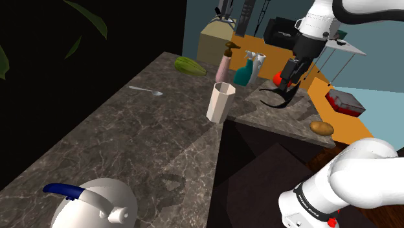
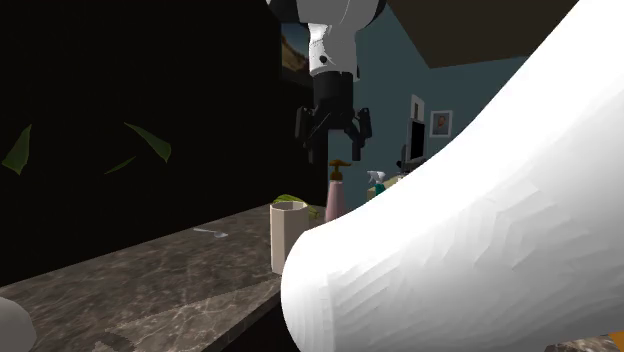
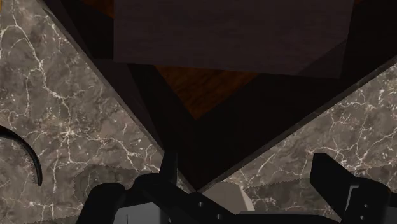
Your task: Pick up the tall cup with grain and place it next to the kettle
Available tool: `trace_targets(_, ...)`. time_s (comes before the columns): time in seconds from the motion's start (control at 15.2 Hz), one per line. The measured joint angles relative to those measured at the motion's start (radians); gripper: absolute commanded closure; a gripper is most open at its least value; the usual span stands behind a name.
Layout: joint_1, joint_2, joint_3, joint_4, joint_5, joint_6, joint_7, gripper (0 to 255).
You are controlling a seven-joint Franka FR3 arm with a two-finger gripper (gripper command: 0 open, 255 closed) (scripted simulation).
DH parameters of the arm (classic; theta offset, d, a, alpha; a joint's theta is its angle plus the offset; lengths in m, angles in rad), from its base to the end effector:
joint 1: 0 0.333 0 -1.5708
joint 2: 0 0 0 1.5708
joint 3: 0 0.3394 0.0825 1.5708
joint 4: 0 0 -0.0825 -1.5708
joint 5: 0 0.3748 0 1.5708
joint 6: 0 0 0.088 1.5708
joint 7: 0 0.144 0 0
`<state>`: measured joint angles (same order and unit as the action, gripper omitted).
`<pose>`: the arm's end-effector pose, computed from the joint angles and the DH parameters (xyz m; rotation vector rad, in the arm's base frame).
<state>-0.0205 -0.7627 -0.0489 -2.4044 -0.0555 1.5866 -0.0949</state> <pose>0.2837 -0.0309 0.5421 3.1222 0.0662 -0.0892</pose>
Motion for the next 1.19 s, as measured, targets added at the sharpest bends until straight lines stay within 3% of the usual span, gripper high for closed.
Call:
trace_targets(0.2,0.002,0.040,0.003,-0.001,0.006,0.042,0.011,0)
trace_targets(0.66,0.001,0.271,-0.005,0.039,0.022,0.245,0.038,0)
trace_targets(1.19,0.005,0.571,-0.010,0.180,0.053,0.421,0.066,0)
